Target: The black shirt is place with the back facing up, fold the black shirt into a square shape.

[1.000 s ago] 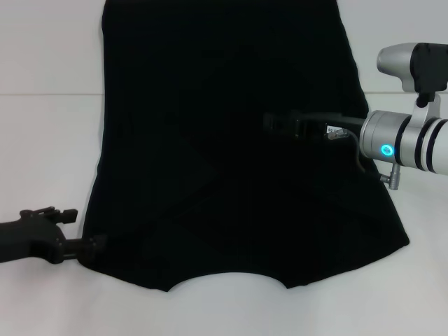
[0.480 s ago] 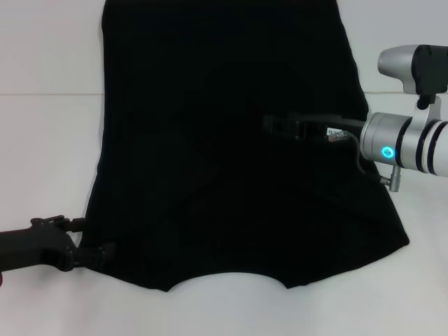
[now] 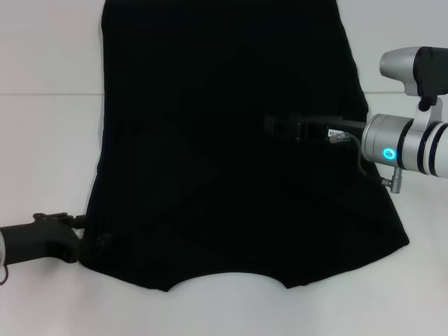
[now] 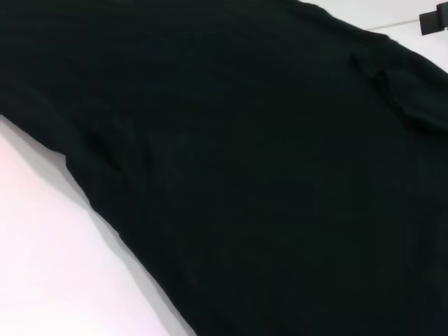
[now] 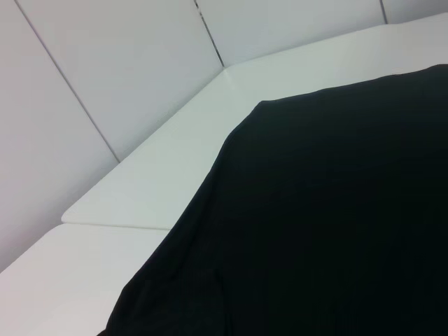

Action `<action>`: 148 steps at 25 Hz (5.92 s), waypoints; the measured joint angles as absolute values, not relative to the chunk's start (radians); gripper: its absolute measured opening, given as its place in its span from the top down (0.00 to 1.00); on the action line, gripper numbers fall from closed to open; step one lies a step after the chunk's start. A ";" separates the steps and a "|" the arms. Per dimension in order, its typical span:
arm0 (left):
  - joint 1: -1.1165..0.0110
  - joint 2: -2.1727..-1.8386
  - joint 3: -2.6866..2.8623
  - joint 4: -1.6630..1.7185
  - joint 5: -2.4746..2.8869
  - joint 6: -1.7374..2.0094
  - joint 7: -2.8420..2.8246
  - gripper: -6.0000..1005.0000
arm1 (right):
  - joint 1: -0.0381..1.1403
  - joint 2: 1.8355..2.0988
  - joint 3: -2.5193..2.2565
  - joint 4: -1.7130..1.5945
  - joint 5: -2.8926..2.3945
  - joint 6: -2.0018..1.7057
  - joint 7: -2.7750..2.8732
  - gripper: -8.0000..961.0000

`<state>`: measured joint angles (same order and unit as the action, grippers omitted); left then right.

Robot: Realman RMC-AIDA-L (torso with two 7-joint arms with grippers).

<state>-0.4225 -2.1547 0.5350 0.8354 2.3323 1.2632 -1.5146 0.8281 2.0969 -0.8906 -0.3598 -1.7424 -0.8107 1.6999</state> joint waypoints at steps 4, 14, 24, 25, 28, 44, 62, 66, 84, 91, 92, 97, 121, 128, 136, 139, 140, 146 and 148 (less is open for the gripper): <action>-0.429 -2.153 0.535 0.820 2.332 1.260 -1.509 0.26 | 0.828 2.096 -0.890 -0.365 -1.742 -0.810 1.700 0.27; -0.424 -2.153 0.530 0.829 2.335 1.271 -1.514 0.67 | 0.827 2.092 -0.891 -0.369 -1.743 -0.810 1.700 0.27; -0.420 -2.148 0.513 0.858 2.335 1.311 -1.516 0.96 | 0.818 2.082 -0.891 -0.372 -1.765 -0.829 1.717 0.27; -0.420 -2.146 0.506 0.860 2.335 1.316 -1.517 0.96 | 0.814 2.075 -0.891 -0.373 -1.781 -0.847 1.731 0.27; -0.423 -2.141 0.492 0.861 2.335 1.323 -1.518 0.96 | 0.797 2.046 -0.891 -0.381 -1.832 -0.905 1.806 0.27; -0.445 -2.149 0.500 0.853 2.325 1.367 -1.523 0.96 | 0.533 1.920 -0.836 -0.592 -1.973 -1.176 2.208 0.27; -0.473 -2.151 0.523 0.853 2.324 1.382 -1.525 0.95 | 0.540 1.908 -0.723 -0.581 -2.192 -1.309 2.272 0.27; -0.475 -2.149 0.522 0.853 2.324 1.382 -1.525 0.95 | 0.540 1.910 -0.723 -0.581 -2.204 -1.325 2.281 0.27; -0.482 -2.147 0.517 0.853 2.324 1.379 -1.525 0.95 | 0.554 1.932 -0.723 -0.582 -2.269 -1.317 2.292 0.28; -0.485 -2.144 0.517 0.853 2.324 1.376 -1.525 0.95 | 0.564 1.946 -0.723 -0.581 -2.271 -1.322 2.294 0.30; -0.485 -2.144 0.517 0.853 2.324 1.375 -1.525 0.95 | 0.566 1.948 -0.724 -0.582 -2.271 -1.324 2.294 0.31; -0.485 -2.145 0.518 0.852 2.324 1.364 -1.525 0.95 | 0.572 1.954 -0.725 -0.589 -2.272 -1.328 2.294 0.34; -0.488 -2.148 0.517 0.839 2.324 1.350 -1.561 0.95 | 0.568 1.957 -0.712 -0.589 -2.285 -1.337 2.247 0.94; -0.485 -2.138 0.520 0.848 2.332 1.390 -1.701 0.95 | 0.547 1.945 -0.652 -0.592 -2.282 -1.414 2.162 0.94; -0.466 -2.137 0.513 0.855 2.351 1.442 -1.785 0.95 | 0.493 1.912 -0.542 -0.589 -2.283 -1.552 2.027 0.94; -0.458 -2.139 0.510 0.861 2.352 1.503 -1.802 0.95 | 0.463 1.906 -0.536 -0.593 -2.284 -1.594 1.978 0.94; -0.456 -2.139 0.508 0.862 2.353 1.522 -1.806 0.95 | 0.452 1.904 -0.534 -0.593 -2.285 -1.611 1.955 0.94; -0.423 -2.135 0.501 0.884 2.362 1.653 -1.828 0.95 | 0.387 1.886 -0.521 -0.596 -2.288 -1.700 1.873 0.94; -0.409 -2.135 0.501 0.892 2.363 1.697 -1.830 0.95 | 0.367 1.883 -0.521 -0.597 -2.289 -1.723 1.855 0.94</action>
<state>-0.4093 -2.1351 0.5008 0.8922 2.3631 1.6966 -1.8298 0.3670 1.8834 -0.5206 -0.5969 -2.2887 -1.7234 1.8552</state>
